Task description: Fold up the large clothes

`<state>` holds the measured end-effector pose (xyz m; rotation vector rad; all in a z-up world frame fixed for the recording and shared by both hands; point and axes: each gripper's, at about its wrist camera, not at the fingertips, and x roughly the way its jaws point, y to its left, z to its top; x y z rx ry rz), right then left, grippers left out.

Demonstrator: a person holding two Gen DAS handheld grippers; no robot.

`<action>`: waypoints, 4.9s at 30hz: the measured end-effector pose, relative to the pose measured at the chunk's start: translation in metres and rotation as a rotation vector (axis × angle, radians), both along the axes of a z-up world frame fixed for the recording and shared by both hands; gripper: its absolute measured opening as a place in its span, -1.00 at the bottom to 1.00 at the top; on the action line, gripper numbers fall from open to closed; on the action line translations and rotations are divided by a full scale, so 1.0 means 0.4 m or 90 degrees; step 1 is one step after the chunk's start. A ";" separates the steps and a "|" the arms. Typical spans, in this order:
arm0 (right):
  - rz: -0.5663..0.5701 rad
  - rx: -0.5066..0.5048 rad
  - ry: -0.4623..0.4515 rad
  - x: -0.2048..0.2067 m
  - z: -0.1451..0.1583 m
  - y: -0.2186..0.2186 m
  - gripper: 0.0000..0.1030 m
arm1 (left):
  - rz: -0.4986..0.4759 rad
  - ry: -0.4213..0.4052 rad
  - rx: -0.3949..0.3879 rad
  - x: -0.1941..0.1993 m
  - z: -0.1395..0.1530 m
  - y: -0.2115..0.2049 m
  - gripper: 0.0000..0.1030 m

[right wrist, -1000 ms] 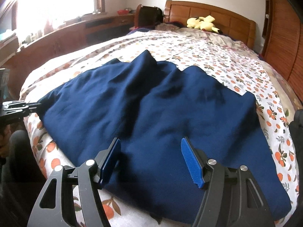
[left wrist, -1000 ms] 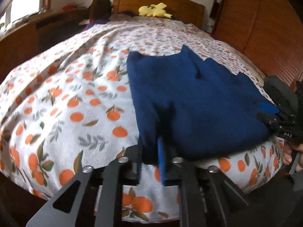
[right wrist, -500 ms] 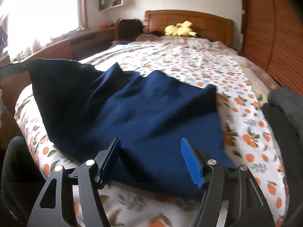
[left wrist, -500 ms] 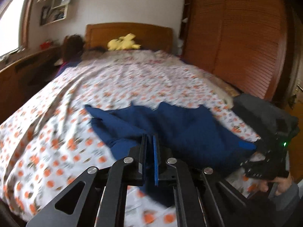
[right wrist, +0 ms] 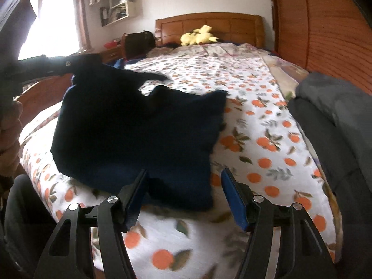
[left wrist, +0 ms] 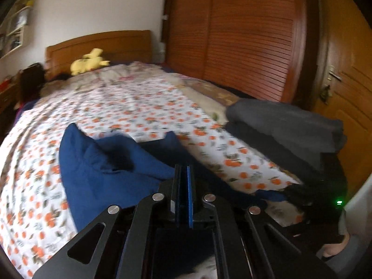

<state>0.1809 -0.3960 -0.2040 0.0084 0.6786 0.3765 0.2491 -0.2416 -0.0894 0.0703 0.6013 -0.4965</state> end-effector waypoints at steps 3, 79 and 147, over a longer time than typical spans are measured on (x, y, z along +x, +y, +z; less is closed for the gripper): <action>-0.011 0.010 0.004 -0.006 -0.004 -0.024 0.18 | -0.021 0.011 0.009 0.000 -0.019 -0.048 -0.92; -0.082 0.010 -0.050 0.003 0.078 -0.008 -0.10 | 0.126 0.010 0.057 -0.003 -0.147 0.292 0.89; -0.095 0.041 0.063 0.021 -0.041 0.039 0.29 | 0.093 0.120 0.094 0.636 -0.304 0.255 0.60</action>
